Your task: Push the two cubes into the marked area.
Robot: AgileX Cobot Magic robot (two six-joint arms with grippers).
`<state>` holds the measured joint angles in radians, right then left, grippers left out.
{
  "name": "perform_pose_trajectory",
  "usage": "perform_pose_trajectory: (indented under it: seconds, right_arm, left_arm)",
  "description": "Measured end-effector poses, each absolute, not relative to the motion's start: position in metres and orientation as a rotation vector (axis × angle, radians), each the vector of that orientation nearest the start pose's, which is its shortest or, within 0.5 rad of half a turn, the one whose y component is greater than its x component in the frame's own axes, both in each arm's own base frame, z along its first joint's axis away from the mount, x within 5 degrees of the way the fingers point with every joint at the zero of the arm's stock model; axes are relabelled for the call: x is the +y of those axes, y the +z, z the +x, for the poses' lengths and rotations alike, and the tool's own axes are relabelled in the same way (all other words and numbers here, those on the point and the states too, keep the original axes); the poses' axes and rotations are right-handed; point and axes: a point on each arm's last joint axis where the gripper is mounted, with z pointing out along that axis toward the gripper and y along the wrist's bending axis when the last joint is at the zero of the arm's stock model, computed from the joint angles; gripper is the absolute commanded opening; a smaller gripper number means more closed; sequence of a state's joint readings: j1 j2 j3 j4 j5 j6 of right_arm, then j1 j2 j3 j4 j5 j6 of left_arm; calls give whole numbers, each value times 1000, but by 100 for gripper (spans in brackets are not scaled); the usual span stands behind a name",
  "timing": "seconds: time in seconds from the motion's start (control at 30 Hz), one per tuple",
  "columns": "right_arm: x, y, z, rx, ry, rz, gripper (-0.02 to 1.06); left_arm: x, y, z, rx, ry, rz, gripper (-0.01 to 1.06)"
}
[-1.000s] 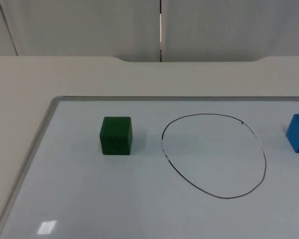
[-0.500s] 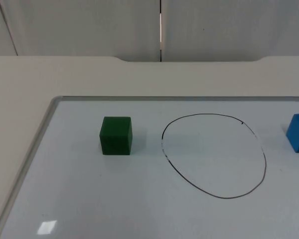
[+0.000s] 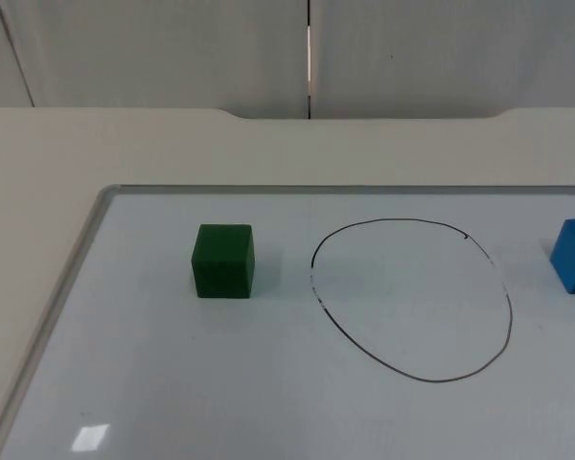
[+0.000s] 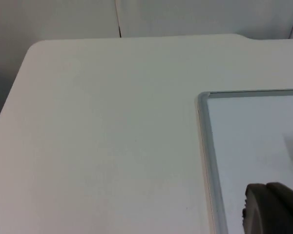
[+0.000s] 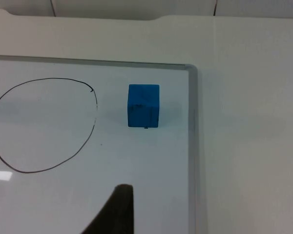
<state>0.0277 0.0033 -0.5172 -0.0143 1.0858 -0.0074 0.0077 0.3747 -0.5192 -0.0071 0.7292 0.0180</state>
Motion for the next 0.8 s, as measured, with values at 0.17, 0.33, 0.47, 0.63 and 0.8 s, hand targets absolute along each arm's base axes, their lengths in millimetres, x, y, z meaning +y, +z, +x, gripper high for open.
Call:
perform_pose_trajectory:
  seconds: [0.17,0.33,0.47,0.63,0.8]
  right_arm:
    - [-1,280,-7,2055,-5,-35,105]
    - [-1,280,-7,2055,-5,-35,105]
    - [-1,280,-7,2055,-5,-35,105]
    - [-1,280,-7,2055,-5,-35,105]
    - [-1,280,-7,2055,-5,-35,105]
  left_arm:
    - [-1,298,76,2071,-6,3,0]
    - [-4,292,94,2138,-70,-24,0]
    - [-4,284,116,2197,-96,-46,0]
    - [-6,272,140,2267,-132,-81,0]
    - [-11,254,160,2370,-206,-61,0]
